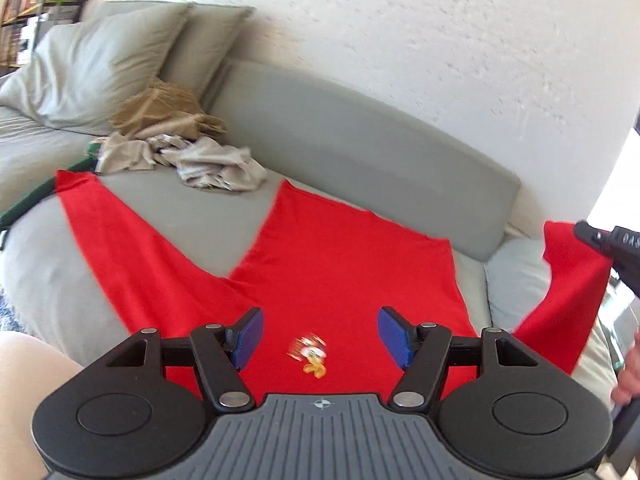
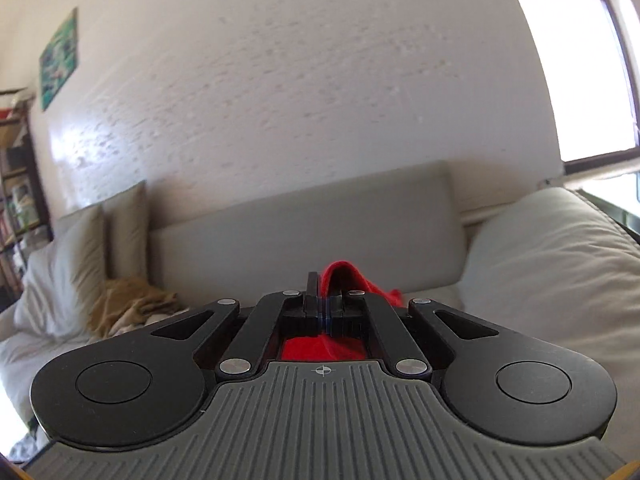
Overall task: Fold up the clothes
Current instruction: 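Fold the sleeve across the shirt body with the right gripper and release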
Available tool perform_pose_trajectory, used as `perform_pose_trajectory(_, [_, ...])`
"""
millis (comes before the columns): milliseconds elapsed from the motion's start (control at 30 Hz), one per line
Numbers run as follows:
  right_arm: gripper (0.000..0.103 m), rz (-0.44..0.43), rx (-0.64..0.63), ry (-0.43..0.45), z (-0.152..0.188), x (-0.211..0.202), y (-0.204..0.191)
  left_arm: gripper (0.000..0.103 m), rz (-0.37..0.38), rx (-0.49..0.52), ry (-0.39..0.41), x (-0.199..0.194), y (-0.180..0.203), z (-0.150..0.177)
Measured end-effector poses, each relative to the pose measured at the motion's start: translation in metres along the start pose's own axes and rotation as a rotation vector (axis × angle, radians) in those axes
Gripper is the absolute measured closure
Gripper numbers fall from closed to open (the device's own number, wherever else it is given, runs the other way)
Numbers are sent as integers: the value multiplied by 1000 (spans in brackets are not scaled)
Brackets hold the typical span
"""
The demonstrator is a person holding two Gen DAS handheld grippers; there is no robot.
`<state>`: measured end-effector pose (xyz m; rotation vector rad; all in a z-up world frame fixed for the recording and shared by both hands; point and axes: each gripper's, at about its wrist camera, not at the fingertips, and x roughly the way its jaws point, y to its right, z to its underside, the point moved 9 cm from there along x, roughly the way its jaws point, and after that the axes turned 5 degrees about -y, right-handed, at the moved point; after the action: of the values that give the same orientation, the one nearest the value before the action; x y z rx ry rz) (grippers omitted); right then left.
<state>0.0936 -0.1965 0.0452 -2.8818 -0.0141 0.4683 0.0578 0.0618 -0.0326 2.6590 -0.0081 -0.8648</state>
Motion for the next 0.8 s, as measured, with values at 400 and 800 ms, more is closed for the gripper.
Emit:
perform_pose_trajectory(400, [35, -214, -229, -618, 186, 79, -133, 40, 2, -133, -5, -10, -55, 4])
perform_pose_trajectory(800, [20, -404, 222, -587, 150, 9, -12, 39, 61, 69, -190, 34, -17, 52])
